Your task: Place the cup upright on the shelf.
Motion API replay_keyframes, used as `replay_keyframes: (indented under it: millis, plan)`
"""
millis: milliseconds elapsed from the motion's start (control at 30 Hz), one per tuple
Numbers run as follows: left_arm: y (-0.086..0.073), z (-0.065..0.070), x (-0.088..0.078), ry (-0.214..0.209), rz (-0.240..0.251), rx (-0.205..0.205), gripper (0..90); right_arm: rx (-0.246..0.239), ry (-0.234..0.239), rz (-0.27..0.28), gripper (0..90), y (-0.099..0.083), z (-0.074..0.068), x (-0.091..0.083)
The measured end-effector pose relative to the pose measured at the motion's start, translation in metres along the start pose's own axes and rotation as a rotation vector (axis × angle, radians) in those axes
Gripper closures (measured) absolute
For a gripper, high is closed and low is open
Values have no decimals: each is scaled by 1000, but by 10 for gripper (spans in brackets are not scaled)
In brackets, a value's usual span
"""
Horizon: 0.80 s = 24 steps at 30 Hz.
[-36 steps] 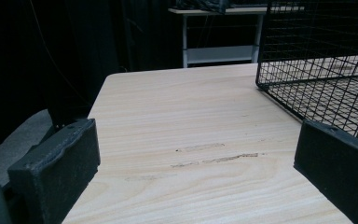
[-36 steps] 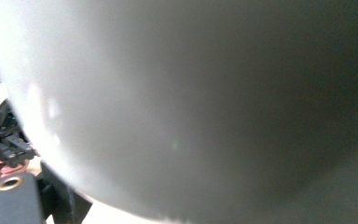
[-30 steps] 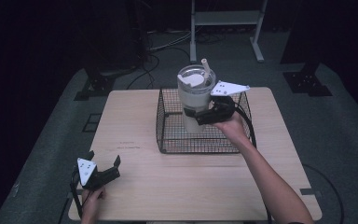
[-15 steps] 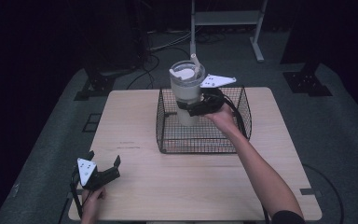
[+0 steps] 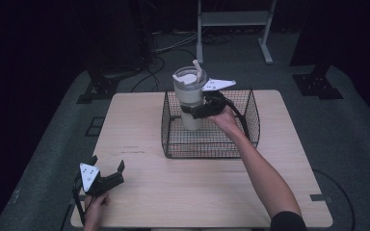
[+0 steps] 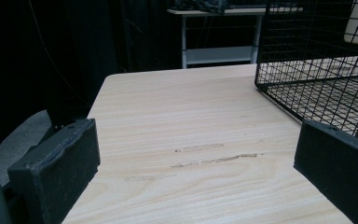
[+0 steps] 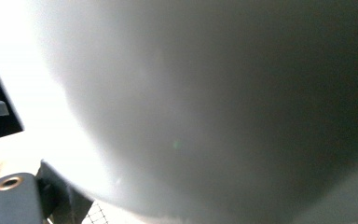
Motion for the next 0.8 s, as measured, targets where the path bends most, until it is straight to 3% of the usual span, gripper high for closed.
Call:
replay_keyframes:
  millis: [800]
  plan:
    - [0, 0, 0, -3, 3, 0, 0, 14, -1, -136, 89, -45, 18, 35]
Point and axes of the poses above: each handheld gripper's, and its own axes: x roughly forward along the jaws, y roughly out of its top, z roughly to its right, the point moved 9 cm from there along x, roughly forward along the jaws
